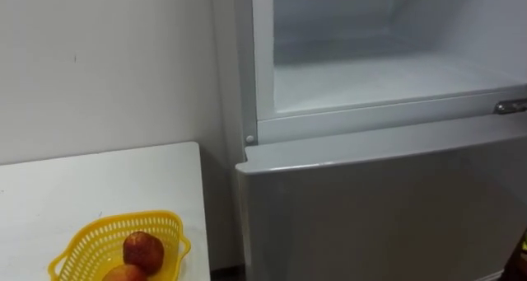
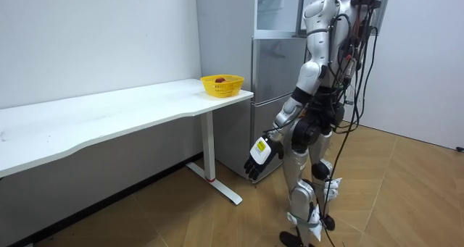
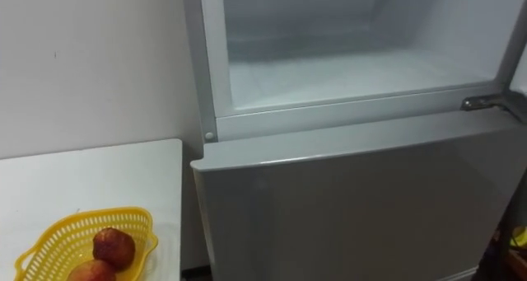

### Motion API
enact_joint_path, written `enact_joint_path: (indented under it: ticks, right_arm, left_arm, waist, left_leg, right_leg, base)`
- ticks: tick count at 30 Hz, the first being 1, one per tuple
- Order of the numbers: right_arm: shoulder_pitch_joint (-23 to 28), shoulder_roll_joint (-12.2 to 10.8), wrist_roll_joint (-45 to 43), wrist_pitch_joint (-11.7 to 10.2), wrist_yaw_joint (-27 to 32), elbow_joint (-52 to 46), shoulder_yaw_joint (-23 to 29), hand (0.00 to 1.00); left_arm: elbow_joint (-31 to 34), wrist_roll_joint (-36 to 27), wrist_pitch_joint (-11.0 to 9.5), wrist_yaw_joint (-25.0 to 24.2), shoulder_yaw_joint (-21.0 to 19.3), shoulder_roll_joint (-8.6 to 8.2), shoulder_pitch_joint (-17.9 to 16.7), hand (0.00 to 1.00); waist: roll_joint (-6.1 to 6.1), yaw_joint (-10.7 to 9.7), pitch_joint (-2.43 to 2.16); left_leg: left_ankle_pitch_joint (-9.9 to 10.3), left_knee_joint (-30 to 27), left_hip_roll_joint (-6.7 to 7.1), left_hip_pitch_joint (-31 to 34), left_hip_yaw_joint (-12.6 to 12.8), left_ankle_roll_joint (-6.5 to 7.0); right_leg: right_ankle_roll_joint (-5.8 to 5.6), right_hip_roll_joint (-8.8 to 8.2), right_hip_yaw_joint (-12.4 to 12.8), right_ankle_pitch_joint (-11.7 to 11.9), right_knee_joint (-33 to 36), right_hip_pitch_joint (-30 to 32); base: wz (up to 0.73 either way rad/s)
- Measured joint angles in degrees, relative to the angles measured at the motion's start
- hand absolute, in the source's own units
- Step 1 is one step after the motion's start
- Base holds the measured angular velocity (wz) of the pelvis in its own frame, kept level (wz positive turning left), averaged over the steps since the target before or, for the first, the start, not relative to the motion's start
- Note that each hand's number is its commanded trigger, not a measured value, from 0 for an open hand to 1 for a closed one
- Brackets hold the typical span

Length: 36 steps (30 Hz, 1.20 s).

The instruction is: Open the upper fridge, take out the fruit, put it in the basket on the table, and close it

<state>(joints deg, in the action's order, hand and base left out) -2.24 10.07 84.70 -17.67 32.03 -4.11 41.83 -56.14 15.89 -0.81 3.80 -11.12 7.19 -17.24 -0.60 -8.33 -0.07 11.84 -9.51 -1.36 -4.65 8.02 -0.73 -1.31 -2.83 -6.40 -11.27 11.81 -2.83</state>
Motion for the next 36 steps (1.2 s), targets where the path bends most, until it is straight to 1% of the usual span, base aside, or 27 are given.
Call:
enact_joint_path:
  ticks: [3,5,9,12,13,16,19,21,22,24,26,27,30,32,33,34,35,36]
  right_arm:
    - [0.0,0.2,0.0,0.0,-1.6,-2.8,-0.2,0.0]
    - [0.1,1.4,0.2,-0.1,-4.0,-4.6,-1.3,0.0]
    - [0.4,1.5,0.2,0.1,-7.5,-5.7,-2.3,0.0]
    - [1.2,1.5,0.1,0.8,-11.6,-5.8,-2.6,0.0]
    - [1.2,1.6,0.0,1.0,-13.5,-5.8,-3.3,0.0]
    - [1.2,2.5,-1.3,1.6,-18.0,-5.9,-5.5,0.0]
    - [1.3,2.9,-2.4,2.9,-23.0,-5.9,-7.4,0.0]
    - [1.3,3.4,-3.7,4.0,-25.6,-5.9,-9.2,0.0]
    - [1.3,3.5,-4.0,4.6,-27.3,-5.9,-10.2,0.0]
    - [1.5,3.5,-4.3,5.3,-28.7,-5.9,-11.5,0.0]
    - [1.8,3.6,-4.7,6.8,-32.0,-5.9,-12.6,0.0]
    - [1.8,3.6,-5.2,6.9,-32.6,-5.9,-12.7,0.0]
    - [1.8,3.8,-8.2,7.3,-34.7,-5.9,-13.2,0.0]
    - [2.1,3.8,-13.0,7.4,-35.8,-5.9,-14.3,0.0]
    - [2.4,3.8,-13.7,7.5,-36.1,-5.9,-14.5,0.0]
    - [2.7,3.8,-15.2,8.0,-36.6,-5.8,-14.9,0.0]
    - [3.0,3.8,-16.2,8.9,-37.2,-5.8,-15.3,0.0]
    - [3.2,3.9,-16.7,9.2,-37.3,-5.8,-15.6,0.0]
  left_arm:
    - [-0.2,0.0,0.0,-0.4,-0.1,0.01,0.2,0.0]
    - [-1.0,0.0,-0.1,-0.5,0.2,0.01,0.4,0.0]
    - [-1.9,0.0,-0.1,-0.5,0.2,0.0,0.5,0.0]
    - [-1.9,0.1,-0.1,-0.5,0.1,0.04,0.3,0.0]
    - [-1.8,0.6,-0.1,-0.5,0.1,0.07,0.0,0.0]
    - [-1.9,1.1,-0.2,-0.5,0.1,0.34,-0.2,0.0]
    - [-3.1,1.1,-0.8,-0.6,0.1,0.71,-0.3,0.0]
    - [-3.6,1.1,-0.8,-0.7,0.2,0.7,-0.4,0.0]
    - [-3.6,1.1,-0.7,-0.8,0.2,0.7,-0.6,0.0]
    - [-3.6,1.1,-0.6,-0.8,0.3,0.67,-0.6,0.0]
    - [-3.6,1.1,-0.4,-0.8,0.4,0.67,-0.6,0.0]
    - [-3.6,1.1,-0.4,-0.8,0.4,0.67,-0.6,0.0]
    - [-3.5,1.1,-0.3,-0.8,1.1,0.67,0.0,0.0]
    - [-3.5,1.0,0.2,-0.8,2.4,0.69,-0.1,0.0]
    - [-3.5,1.0,0.3,-0.8,2.6,0.68,0.0,0.0]
    - [-3.4,1.0,0.5,-0.8,3.1,0.68,0.1,0.0]
    - [-3.3,1.0,0.6,-0.7,3.3,0.68,0.1,0.0]
    - [-3.3,1.0,0.6,-0.7,3.4,0.69,0.1,0.0]
  waist:
    - [0.02,0.3,0.0]
    - [0.01,0.4,0.0]
    - [0.0,0.4,-0.01]
    - [-0.12,0.7,0.02]
    - [-0.22,0.8,-0.05]
    - [-0.5,0.8,-0.04]
    - [-0.68,0.8,-0.19]
    - [-0.75,0.8,-0.14]
    - [-0.86,1.0,-0.2]
    - [-0.87,1.1,-0.21]
    - [-0.85,1.3,-0.25]
    - [-0.84,1.4,-0.33]
    - [-0.84,2.2,-0.35]
    - [-0.87,2.3,-0.34]
    - [-0.92,2.3,-0.39]
    - [-0.99,2.3,-0.44]
    - [-1.09,2.3,-0.39]
    - [-1.16,2.3,-0.4]
  left_leg:
    - [0.0,0.0,0.01,0.0,0.1,0.0]
    - [0.0,0.0,0.02,0.0,0.1,0.0]
    - [0.0,0.0,-0.02,0.0,0.1,0.0]
    - [0.0,0.0,-0.03,0.0,0.4,0.0]
    - [0.0,-0.1,-0.04,0.1,0.7,0.0]
    - [0.0,-0.1,-0.04,-0.1,0.7,0.0]
    - [0.0,-0.2,-0.09,-0.7,0.7,-0.01]
    - [0.0,-0.1,-0.09,-1.0,0.7,0.0]
    - [0.0,-0.2,-0.11,-1.1,0.7,-0.01]
    - [0.0,-0.2,-0.12,-1.0,0.7,0.02]
    - [0.1,-0.4,-0.11,-1.1,0.5,0.1]
    - [0.1,-0.4,-0.12,-1.1,0.4,0.13]
    - [0.1,-0.8,-0.11,-0.8,0.2,0.17]
    - [0.1,-0.8,-0.11,-1.0,-0.1,0.17]
    - [0.1,-0.8,-0.12,-1.0,-0.1,0.17]
    - [0.1,-0.9,-0.13,-1.0,-0.2,0.16]
    - [0.1,-0.9,-0.13,-1.0,-0.2,0.16]
    - [0.1,-0.9,-0.13,-1.0,-0.2,0.16]
  right_leg:
    - [-0.02,0.05,0.3,0.0,0.0,0.2]
    - [-0.03,0.05,0.3,0.0,0.0,0.2]
    - [0.0,0.13,0.6,0.0,0.2,0.8]
    - [0.01,0.07,0.8,0.0,0.8,1.1]
    - [0.01,0.06,1.0,0.0,0.9,1.3]
    - [0.02,0.07,1.0,0.0,0.9,1.1]
    - [0.06,0.09,1.0,0.0,0.9,0.4]
    - [0.07,0.09,1.0,0.0,0.9,0.1]
    - [0.07,0.09,0.9,0.0,0.8,-0.1]
    - [0.07,0.09,0.9,0.0,0.7,0.0]
    - [0.06,0.1,0.7,0.0,0.6,0.2]
    - [0.06,0.1,0.6,0.0,0.5,0.2]
    - [0.1,0.1,0.6,0.1,0.7,0.4]
    - [0.13,0.09,0.3,0.2,0.7,-0.1]
    - [0.14,0.08,0.2,0.2,0.7,-0.2]
    - [0.14,0.08,0.1,0.2,0.7,-0.2]
    - [0.15,0.09,0.1,0.2,0.6,-0.2]
    - [0.15,0.08,0.1,0.2,0.6,-0.2]
  base:
    - [-0.02]
    - [0.0]
    - [-0.04]
    - [-0.07]
    - [-0.08]
    - [-0.02]
    - [0.0]
    - [0.0]
    - [0.03]
    - [0.04]
    - [0.05]
    - [0.03]
    - [0.0]
    - [0.06]
    - [0.06]
    - [0.0]
    - [0.0]
    - [0.0]
